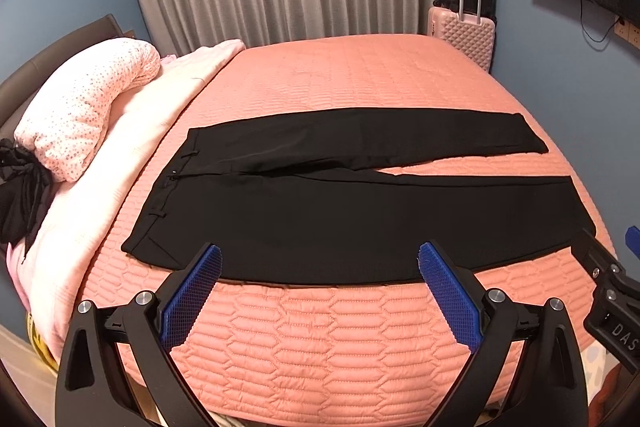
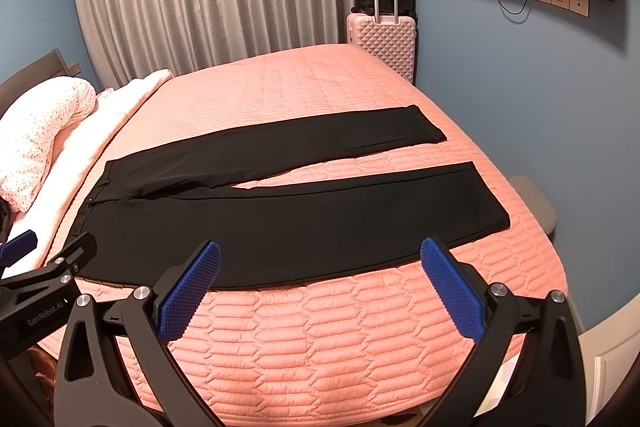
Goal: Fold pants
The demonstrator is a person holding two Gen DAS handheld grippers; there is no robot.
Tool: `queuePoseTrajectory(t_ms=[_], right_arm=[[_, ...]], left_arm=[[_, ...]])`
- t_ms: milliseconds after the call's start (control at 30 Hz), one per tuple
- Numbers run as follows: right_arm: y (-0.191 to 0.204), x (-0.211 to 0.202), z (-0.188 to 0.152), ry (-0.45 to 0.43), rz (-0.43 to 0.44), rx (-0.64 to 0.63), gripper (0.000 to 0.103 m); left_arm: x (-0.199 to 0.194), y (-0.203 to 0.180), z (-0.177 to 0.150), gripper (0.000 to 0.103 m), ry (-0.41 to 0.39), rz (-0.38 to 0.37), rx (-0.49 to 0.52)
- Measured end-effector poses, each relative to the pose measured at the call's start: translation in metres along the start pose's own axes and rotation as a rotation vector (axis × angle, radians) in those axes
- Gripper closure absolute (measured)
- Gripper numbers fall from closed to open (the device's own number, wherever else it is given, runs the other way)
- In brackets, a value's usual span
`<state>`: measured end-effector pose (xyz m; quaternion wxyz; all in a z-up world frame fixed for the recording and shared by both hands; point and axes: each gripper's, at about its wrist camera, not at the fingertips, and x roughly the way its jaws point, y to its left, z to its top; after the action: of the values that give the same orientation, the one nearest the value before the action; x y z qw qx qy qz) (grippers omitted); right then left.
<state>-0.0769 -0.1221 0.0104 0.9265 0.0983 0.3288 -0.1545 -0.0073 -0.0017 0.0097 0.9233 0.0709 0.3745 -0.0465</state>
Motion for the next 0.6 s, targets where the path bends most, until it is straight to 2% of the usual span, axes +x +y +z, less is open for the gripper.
queuePoseTrajectory(t_ms=[300,600], right_arm=[[0.000,-0.002,0.000,-0.003,0.003,0.000,0.005],[0.001,-0.003,0.000,-0.003,0.004,-0.006,0.005]], left_arm=[[0.011,0.012,0.002,0.005,0.086,0.032,-0.052],[0.010,0.008,0.003,0.005,0.076,0.028,-0.016]])
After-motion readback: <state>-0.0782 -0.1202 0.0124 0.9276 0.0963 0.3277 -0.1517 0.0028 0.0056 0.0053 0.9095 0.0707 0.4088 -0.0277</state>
